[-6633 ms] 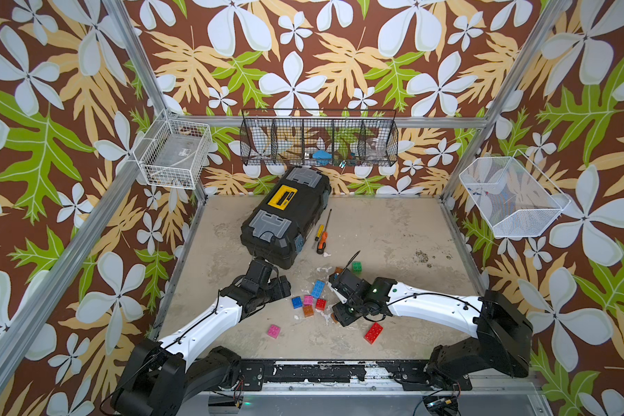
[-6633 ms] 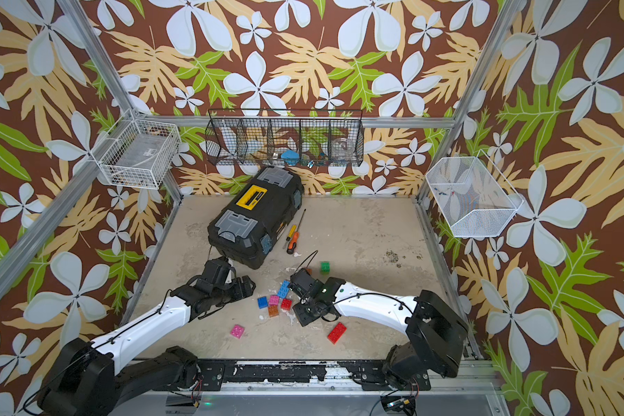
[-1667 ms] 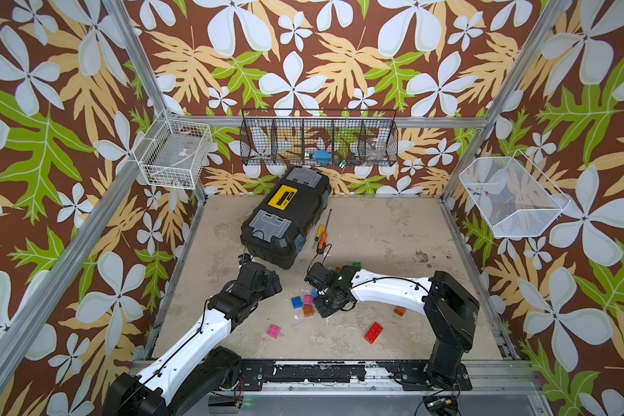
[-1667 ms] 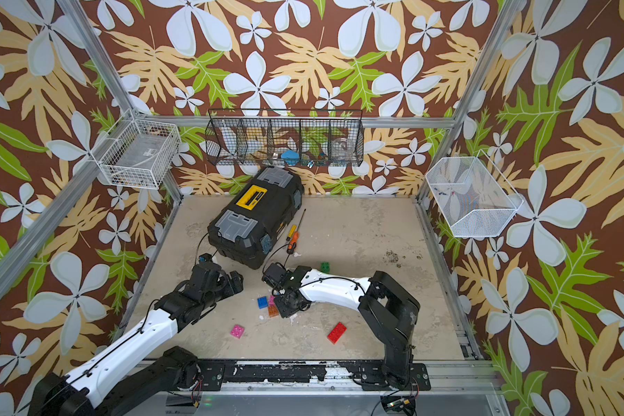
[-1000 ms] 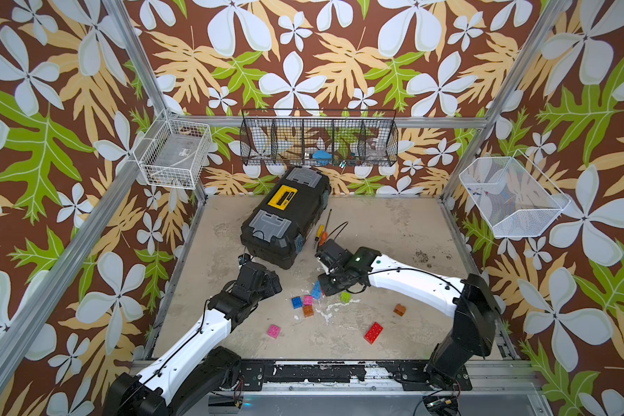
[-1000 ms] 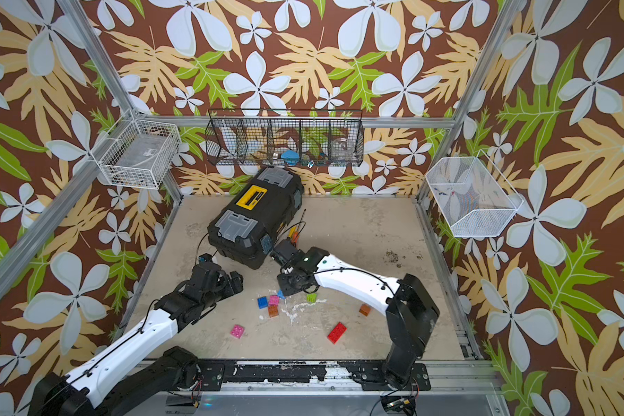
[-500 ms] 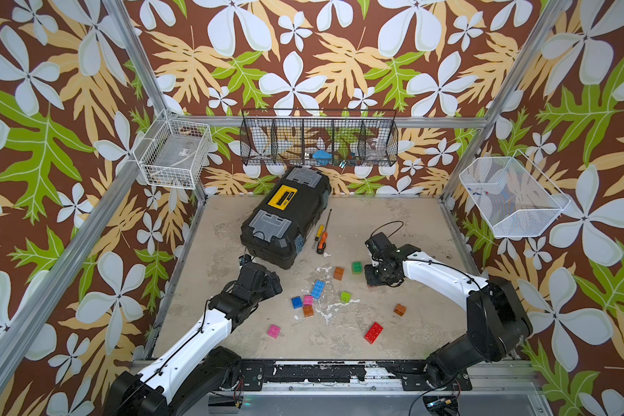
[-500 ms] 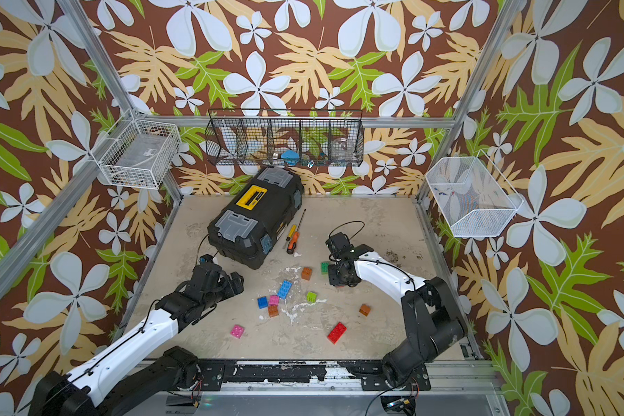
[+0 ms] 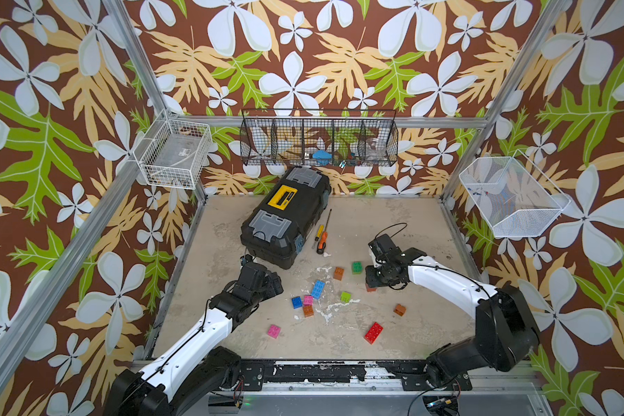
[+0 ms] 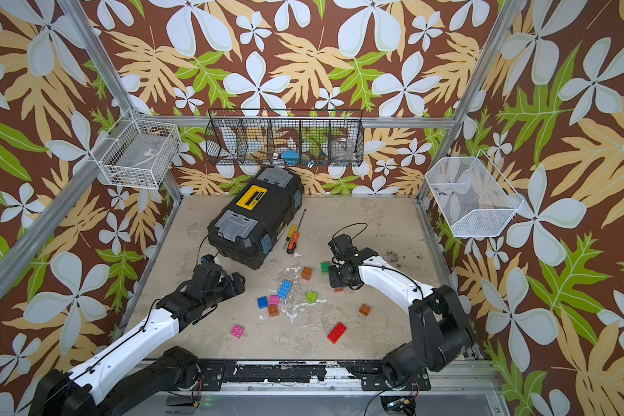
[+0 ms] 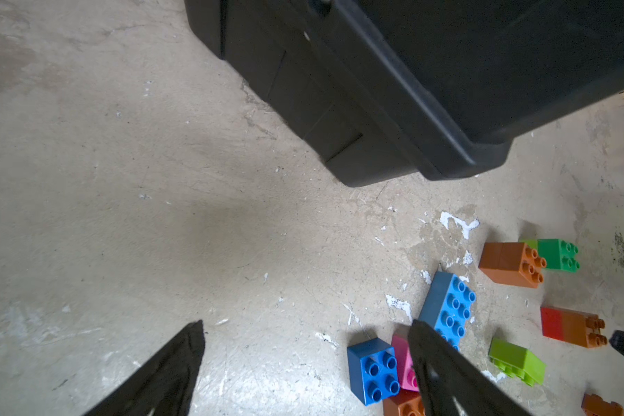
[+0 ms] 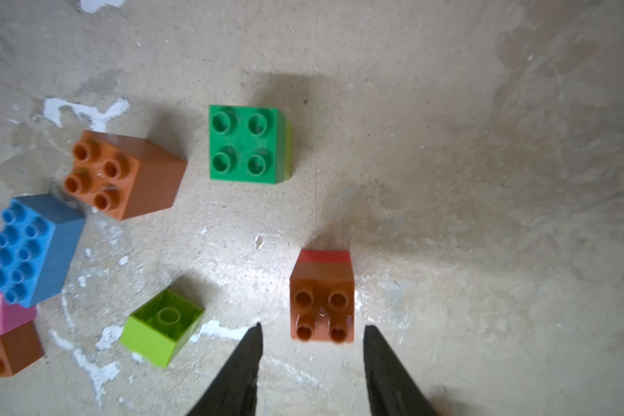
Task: Assemble the letter h with lego
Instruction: Place the lego brick at the center of the board, then adjust the lego brick at the center of the board.
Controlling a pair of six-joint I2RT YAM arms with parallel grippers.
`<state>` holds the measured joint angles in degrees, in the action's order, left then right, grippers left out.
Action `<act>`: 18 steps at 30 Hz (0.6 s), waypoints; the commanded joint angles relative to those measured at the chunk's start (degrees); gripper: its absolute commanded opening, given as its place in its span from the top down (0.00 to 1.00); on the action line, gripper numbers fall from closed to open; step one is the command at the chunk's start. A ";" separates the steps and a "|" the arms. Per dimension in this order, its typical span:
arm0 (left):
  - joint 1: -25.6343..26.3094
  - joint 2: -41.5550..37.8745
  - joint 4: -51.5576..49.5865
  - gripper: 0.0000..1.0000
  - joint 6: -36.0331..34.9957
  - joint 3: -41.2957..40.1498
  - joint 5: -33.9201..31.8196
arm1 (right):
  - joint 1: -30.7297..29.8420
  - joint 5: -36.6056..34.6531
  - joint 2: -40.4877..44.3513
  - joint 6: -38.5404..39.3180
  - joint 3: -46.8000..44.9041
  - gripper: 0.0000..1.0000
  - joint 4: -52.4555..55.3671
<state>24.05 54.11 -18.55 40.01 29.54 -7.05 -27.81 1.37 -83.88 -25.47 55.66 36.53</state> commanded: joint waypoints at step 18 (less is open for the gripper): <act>-0.15 0.38 1.09 0.08 -0.55 0.01 1.27 | -16.65 4.30 19.03 -16.52 -22.52 0.00 6.80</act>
<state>24.05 54.33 -17.82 39.99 29.52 -6.11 -44.21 6.90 -64.49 -39.07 33.89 43.38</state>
